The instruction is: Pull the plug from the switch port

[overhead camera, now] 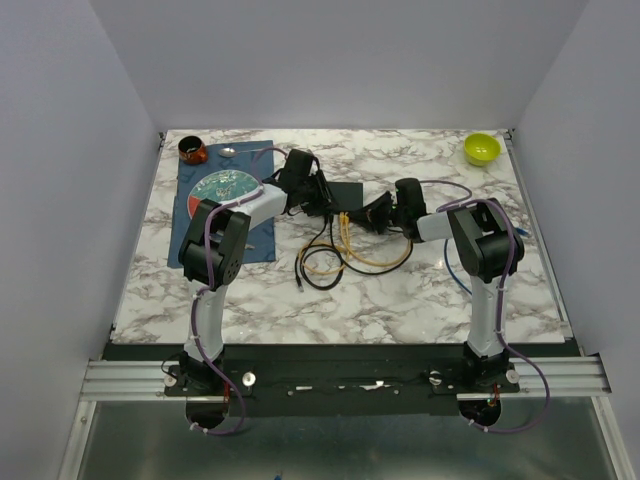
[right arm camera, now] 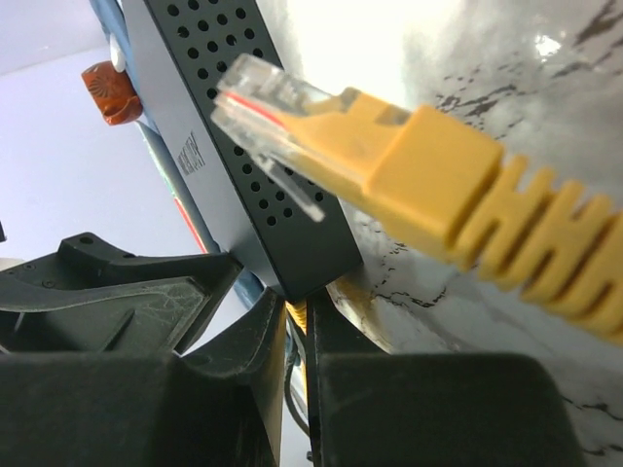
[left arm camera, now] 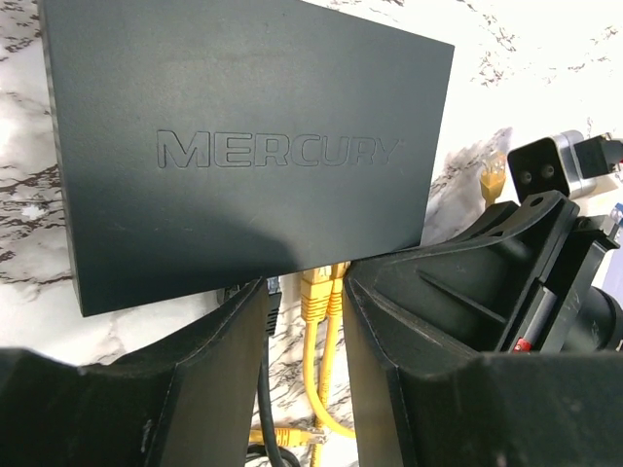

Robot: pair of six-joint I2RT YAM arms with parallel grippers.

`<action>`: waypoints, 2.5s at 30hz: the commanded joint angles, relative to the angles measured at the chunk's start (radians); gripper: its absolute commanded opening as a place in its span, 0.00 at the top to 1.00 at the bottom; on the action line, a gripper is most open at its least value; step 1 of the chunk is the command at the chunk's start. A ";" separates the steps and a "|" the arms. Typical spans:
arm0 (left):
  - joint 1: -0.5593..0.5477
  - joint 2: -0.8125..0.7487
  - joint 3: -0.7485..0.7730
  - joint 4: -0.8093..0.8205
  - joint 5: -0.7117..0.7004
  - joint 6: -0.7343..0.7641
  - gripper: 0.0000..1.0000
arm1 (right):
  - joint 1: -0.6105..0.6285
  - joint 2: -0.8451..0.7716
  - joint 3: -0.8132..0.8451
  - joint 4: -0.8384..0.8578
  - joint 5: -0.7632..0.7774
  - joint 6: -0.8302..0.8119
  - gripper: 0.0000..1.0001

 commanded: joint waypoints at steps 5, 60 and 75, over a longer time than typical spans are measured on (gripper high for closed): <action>-0.004 -0.026 -0.011 -0.028 0.018 -0.006 0.50 | -0.003 -0.033 -0.011 -0.054 0.020 -0.084 0.99; -0.014 -0.030 -0.071 0.058 0.023 -0.167 0.49 | 0.144 -0.175 0.204 -0.741 0.267 -0.784 0.54; -0.001 -0.061 -0.115 0.055 0.023 -0.157 0.49 | 0.185 -0.072 0.264 -0.820 0.436 -0.845 0.59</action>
